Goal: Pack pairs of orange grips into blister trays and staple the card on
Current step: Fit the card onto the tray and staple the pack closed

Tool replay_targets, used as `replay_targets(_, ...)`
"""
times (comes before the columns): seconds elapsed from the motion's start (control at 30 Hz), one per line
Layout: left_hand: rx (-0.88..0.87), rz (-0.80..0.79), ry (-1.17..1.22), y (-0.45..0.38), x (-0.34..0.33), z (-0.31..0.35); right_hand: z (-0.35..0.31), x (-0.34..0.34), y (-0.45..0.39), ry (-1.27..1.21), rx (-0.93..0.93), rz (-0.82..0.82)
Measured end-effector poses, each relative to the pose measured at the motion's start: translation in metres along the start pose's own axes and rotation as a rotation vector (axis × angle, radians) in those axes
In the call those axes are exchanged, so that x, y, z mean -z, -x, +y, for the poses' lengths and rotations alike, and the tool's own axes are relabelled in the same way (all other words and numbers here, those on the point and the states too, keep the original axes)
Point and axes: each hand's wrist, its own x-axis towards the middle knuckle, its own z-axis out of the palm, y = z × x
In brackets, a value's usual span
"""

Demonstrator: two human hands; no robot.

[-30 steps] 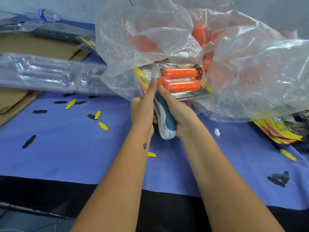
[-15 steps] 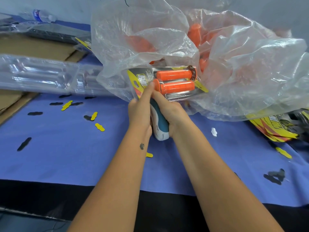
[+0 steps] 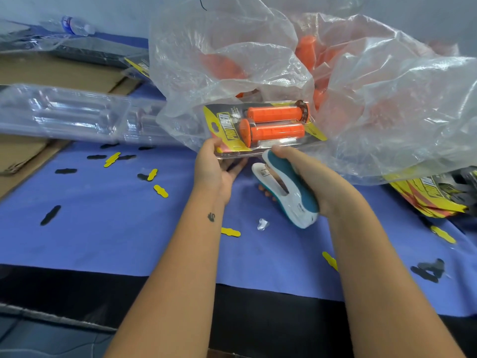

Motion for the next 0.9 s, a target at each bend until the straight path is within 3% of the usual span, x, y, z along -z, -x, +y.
replay_targets(0.17,-0.107,0.042,-0.204,0.000,0.000,-0.007,0.001,0.013,0.001,0.015,-0.018,0.024)
replay_targets(0.3,-0.127,0.029,-0.183,0.002,0.001,-0.005,0.003,0.012,0.000,-0.087,0.068,0.128)
replay_targets(0.47,-0.230,-0.232,-0.279,0.010,-0.001,0.004,-0.002,0.005,0.001,-0.548,0.170,0.186)
replay_targets(0.57,-0.154,-0.356,-0.231,0.011,0.001,0.009,-0.007,0.000,0.000,-0.748,0.214,0.220)
replay_targets(0.73,-0.053,-0.258,0.021,0.000,0.007,0.006,-0.007,-0.005,0.001,-0.613,0.284,0.255)
replay_targets(0.9,0.084,-0.640,0.141,0.000,0.017,0.019,-0.017,0.001,0.019,-0.472,0.334,0.259)
